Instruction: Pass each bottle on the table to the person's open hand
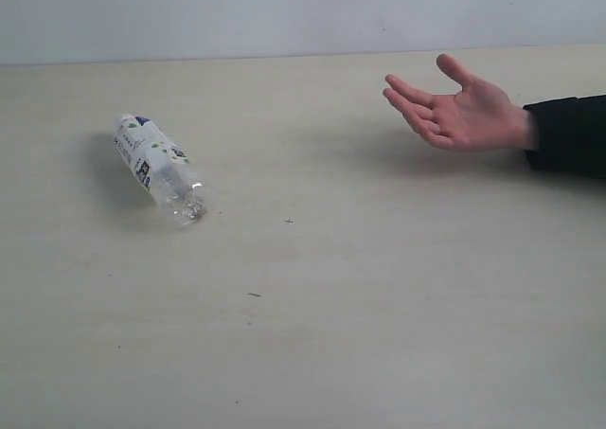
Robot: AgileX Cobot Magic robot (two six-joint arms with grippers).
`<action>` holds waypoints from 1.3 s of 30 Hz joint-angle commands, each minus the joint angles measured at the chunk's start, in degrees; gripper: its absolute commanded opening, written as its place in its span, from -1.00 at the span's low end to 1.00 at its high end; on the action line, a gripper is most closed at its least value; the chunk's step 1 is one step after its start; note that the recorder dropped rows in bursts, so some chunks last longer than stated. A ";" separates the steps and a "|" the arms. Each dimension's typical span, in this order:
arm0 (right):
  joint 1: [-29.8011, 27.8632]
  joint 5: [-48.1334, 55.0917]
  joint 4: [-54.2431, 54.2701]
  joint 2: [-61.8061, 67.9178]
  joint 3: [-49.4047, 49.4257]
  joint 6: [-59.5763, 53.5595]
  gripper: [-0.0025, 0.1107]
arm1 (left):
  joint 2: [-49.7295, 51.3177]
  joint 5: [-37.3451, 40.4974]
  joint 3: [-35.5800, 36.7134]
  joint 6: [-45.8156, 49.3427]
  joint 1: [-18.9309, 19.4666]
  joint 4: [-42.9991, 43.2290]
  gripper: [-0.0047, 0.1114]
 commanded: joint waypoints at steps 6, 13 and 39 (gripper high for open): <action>-0.18 -0.74 0.00 -0.26 0.14 -0.20 -0.91 | 24.52 23.65 -27.78 1.96 -0.36 26.33 -0.92; -0.18 -0.74 0.44 -0.26 0.14 -0.20 -0.91 | 41.67 43.11 -43.06 8.17 -0.39 38.58 -0.92; -0.18 -0.74 0.44 -0.26 0.14 -0.20 -0.91 | 81.55 85.75 -66.38 41.22 -0.39 -17.46 -0.92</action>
